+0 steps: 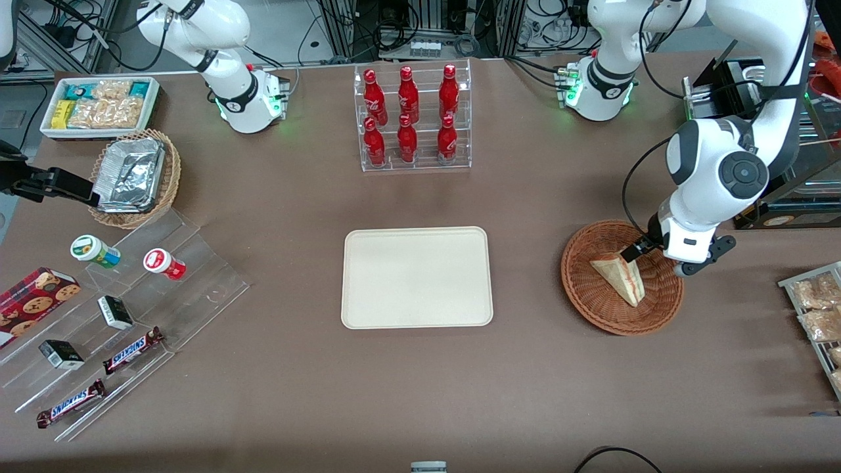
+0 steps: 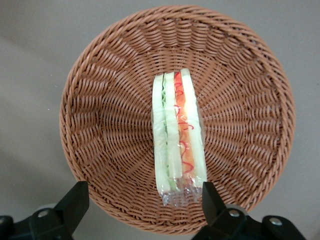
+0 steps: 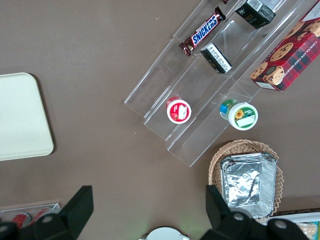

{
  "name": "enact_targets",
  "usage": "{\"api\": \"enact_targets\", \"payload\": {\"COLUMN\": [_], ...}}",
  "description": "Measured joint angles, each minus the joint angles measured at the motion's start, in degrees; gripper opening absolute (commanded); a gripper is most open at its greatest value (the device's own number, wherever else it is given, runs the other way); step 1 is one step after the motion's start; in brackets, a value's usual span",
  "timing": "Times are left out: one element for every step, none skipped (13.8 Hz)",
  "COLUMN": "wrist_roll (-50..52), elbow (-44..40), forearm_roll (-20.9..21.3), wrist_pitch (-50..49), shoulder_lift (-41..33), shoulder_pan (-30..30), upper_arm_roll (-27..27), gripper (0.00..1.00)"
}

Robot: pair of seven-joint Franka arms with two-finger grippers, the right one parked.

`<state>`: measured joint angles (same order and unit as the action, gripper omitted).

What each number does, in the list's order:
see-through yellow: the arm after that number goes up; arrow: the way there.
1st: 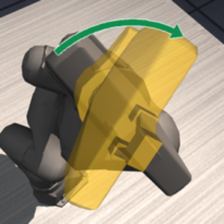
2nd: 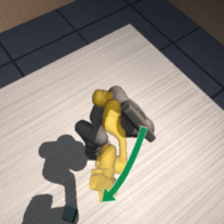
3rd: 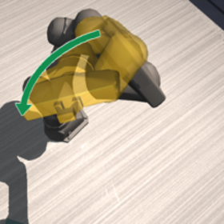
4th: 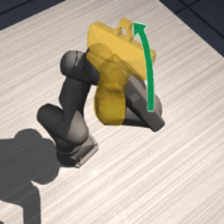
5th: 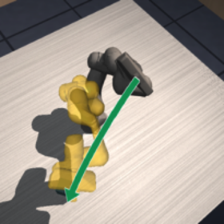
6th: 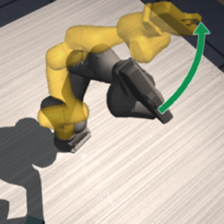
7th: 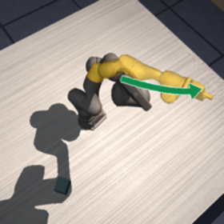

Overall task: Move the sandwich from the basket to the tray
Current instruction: 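Lower the open left gripper around the sandwich and close it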

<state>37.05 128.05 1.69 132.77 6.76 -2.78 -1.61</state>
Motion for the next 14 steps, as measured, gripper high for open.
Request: {"api": "enact_targets", "payload": {"wrist_roll": [0.80,1.84,2.89,3.94,4.60,4.96,5.07,5.08,5.08,5.08,5.08,5.08,5.08,5.08], "elbow": [0.17,0.29,0.35,0.40,0.45,0.47,0.48,0.50,0.52,0.54,0.58,0.61,0.62,0.62], "forearm_roll": [0.00,0.00,0.00,0.00,0.00,0.00,0.00,0.00,0.09,0.36,0.47,0.50,0.51,0.51], "wrist_pitch": [1.25,2.64,3.74,4.52,5.02,5.20,5.25,5.29,5.41,6.09,7.27,8.50,9.77,10.63], "shoulder_lift": [0.39,0.82,1.31,1.91,2.44,2.92,3.38,3.76,4.15,4.60,5.17,5.95,6.87,7.65], "shoulder_pan": [-0.01,-0.13,-0.60,-1.39,-2.04,-2.43,-2.53,-2.52,-2.51,-2.50,-2.49,-2.45,-2.42,-2.40], "upper_arm_roll": [0.00,-0.03,-0.05,-0.07,-0.11,-0.12,-0.11,-0.07,0.01,0.07,0.15,0.22,0.26,0.27], "gripper": [1.00,1.00,1.00,1.00,1.00,1.00,1.00,1.00,1.00,1.00,1.00,0.97,0.83,0.63]}}
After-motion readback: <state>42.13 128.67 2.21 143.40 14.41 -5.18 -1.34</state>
